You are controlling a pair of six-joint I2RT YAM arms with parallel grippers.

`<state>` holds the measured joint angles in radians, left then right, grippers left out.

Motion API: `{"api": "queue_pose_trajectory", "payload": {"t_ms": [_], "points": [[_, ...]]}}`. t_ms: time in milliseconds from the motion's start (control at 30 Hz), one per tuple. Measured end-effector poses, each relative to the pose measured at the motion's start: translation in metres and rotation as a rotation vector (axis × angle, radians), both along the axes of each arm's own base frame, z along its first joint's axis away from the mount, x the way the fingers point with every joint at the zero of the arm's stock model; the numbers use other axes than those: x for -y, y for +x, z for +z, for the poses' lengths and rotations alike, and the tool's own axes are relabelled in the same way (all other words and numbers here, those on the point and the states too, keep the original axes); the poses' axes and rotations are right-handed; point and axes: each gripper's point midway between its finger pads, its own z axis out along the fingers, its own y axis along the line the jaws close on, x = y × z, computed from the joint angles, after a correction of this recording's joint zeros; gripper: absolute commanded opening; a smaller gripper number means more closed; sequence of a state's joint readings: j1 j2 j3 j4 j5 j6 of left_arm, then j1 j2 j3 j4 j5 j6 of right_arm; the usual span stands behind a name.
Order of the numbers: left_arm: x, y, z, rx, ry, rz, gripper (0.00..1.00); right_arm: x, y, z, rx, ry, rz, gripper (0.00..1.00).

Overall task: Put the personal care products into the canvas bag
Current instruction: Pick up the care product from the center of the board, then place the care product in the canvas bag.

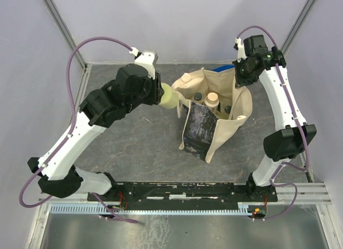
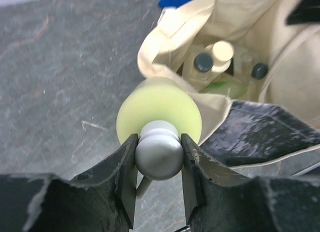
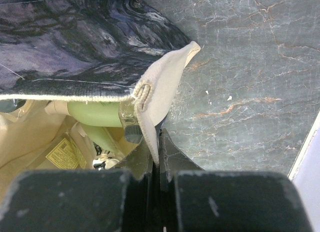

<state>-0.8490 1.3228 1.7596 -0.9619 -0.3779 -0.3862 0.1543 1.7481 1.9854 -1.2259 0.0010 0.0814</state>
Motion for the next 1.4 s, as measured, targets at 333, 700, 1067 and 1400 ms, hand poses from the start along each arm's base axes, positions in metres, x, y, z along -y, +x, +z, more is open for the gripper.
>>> {"api": "queue_pose_trajectory", "payload": {"t_ms": [333,700,1067,1400], "points": [[0.014,0.000,0.080,0.188,-0.095,-0.128,0.03,0.000,0.000,-0.001,-0.002,-0.002,0.001,0.00],[0.066,0.040,0.078,0.252,-0.055,-0.231,0.03,0.000,-0.001,0.000,-0.010,-0.003,0.000,0.00],[0.110,0.091,0.026,0.172,-0.023,-0.316,0.03,0.002,-0.001,0.000,-0.011,-0.013,-0.005,0.00],[0.123,0.052,0.003,0.084,-0.047,-0.481,0.03,0.005,-0.002,-0.005,-0.017,-0.026,-0.013,0.00]]}}
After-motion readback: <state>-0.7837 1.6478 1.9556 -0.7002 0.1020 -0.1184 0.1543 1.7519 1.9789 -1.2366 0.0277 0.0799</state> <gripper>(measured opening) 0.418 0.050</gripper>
